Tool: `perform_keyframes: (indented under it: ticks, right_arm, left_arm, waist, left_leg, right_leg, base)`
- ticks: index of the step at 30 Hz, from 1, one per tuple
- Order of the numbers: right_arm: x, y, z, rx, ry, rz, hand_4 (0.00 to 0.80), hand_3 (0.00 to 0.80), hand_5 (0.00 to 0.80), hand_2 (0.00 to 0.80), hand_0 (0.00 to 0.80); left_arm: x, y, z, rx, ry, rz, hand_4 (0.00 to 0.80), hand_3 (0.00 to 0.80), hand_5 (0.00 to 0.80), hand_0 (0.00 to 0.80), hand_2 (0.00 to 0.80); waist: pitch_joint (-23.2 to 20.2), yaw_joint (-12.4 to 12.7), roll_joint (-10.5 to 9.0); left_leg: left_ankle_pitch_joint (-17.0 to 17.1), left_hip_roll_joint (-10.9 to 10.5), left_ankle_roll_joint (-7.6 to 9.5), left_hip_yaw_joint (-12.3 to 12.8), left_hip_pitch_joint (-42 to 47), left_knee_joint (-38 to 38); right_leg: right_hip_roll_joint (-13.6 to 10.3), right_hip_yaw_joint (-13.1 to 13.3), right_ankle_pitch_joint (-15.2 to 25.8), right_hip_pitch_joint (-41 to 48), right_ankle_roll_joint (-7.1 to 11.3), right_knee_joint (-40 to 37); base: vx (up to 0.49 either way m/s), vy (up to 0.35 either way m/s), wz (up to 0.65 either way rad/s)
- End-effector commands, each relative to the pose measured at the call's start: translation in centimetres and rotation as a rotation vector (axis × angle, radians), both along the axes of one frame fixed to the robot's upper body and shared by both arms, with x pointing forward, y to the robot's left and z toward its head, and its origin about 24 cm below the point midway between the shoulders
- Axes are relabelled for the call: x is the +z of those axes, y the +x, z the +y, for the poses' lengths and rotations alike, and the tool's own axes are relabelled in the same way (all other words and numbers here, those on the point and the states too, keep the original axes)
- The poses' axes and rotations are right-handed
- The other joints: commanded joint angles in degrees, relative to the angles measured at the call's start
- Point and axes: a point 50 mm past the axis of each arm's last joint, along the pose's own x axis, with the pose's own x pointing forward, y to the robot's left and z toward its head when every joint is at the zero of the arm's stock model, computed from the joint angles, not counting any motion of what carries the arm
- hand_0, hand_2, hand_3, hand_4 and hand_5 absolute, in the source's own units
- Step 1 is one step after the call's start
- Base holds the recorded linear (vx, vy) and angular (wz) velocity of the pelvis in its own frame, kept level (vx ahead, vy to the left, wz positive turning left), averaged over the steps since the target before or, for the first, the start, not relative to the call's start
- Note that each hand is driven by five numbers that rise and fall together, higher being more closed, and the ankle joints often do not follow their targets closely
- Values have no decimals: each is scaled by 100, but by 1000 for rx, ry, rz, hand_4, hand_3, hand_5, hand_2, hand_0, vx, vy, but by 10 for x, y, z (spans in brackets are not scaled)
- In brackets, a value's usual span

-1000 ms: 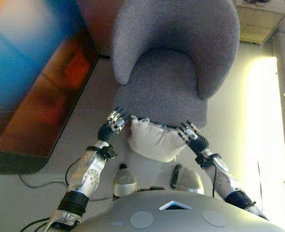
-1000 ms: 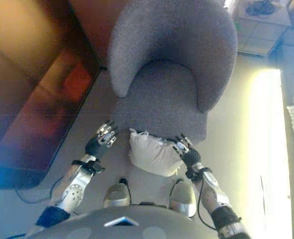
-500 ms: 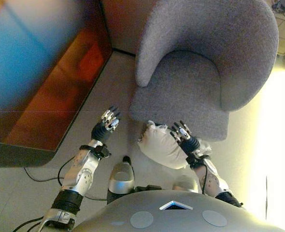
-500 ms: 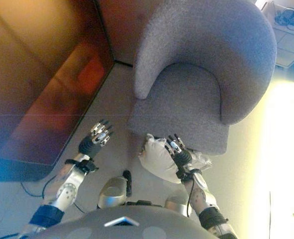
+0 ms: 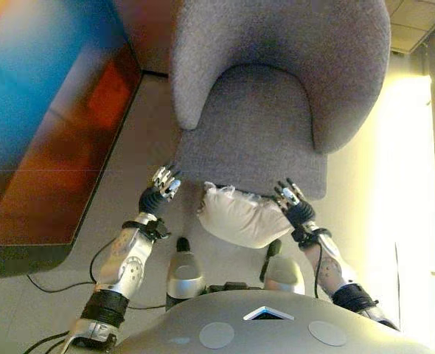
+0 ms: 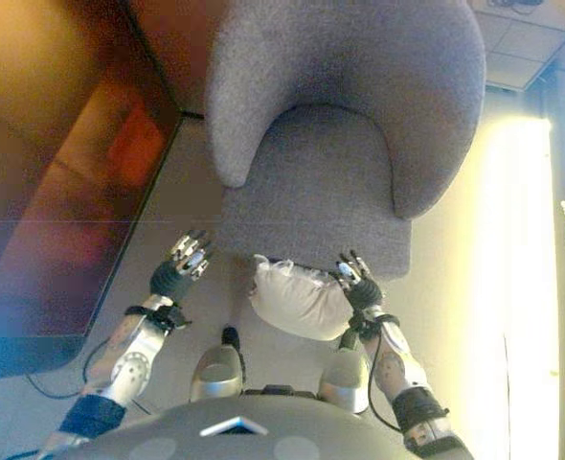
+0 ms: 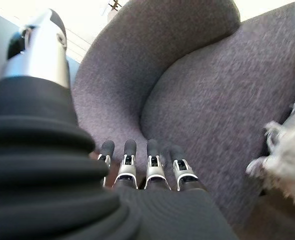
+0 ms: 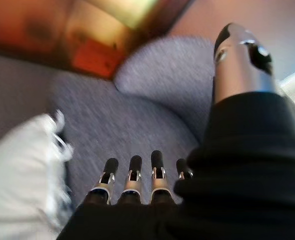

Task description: Pick up the cushion and take it to the sofa

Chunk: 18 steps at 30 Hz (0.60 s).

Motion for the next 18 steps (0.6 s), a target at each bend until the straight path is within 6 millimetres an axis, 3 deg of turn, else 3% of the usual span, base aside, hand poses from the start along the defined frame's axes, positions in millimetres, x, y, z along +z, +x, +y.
perform_keyframes:
  ticks: [1,3,8,13,18]
  right_arm:
    - [18,29,5,-59,2,-98,0,0,0,0,0]
    - [18,32,0,-50,-41,-92,0,0,0,0,0]
    - [19,29,-7,-77,-77,-100,0,0,0,0,0]
    - [17,19,-6,-73,-53,-93,0,0,0,0,0]
    - [15,18,1,-6,-71,-92,0,0,0,0,0]
  left_arm:
    - [20,9,5,-28,92,-104,0,0,0,0,0]
    - [15,7,6,-33,100,-83,0,0,0,0,0]
    - [5,20,11,-48,59,-39,0,0,0,0,0]
    - [9,24,12,-80,85,-72,0,0,0,0,0]
    - [11,16,19,-22,59,-91,0,0,0,0,0]
  waist:
    - [-113,-24,-329]
    - [-136,-46,-265]
    - [-232,-240,-66]
    - [-321,-426,-75]
    - [-345,-352,-135]
  left_leg:
    - [-148,32,-42,-288,-166,644]
    - [-112,5,-32,-335,-121,836]
    - [166,-49,-53,49,87,60]
    - [172,-101,-4,323,286,-136]
    - [80,-67,15,524,388,-125]
  right_leg:
    - [-309,169,137,85,236,13]
    - [-191,262,42,199,119,23]
    - [-285,140,-75,307,180,103]
    - [-457,53,41,334,313,46]
    - [-554,-120,173,422,393,-146]
  base:
    - [51,-39,-10]
    - [85,24,-18]
    - [75,142,-7]
    - [72,76,4]
    - [59,-6,-15]
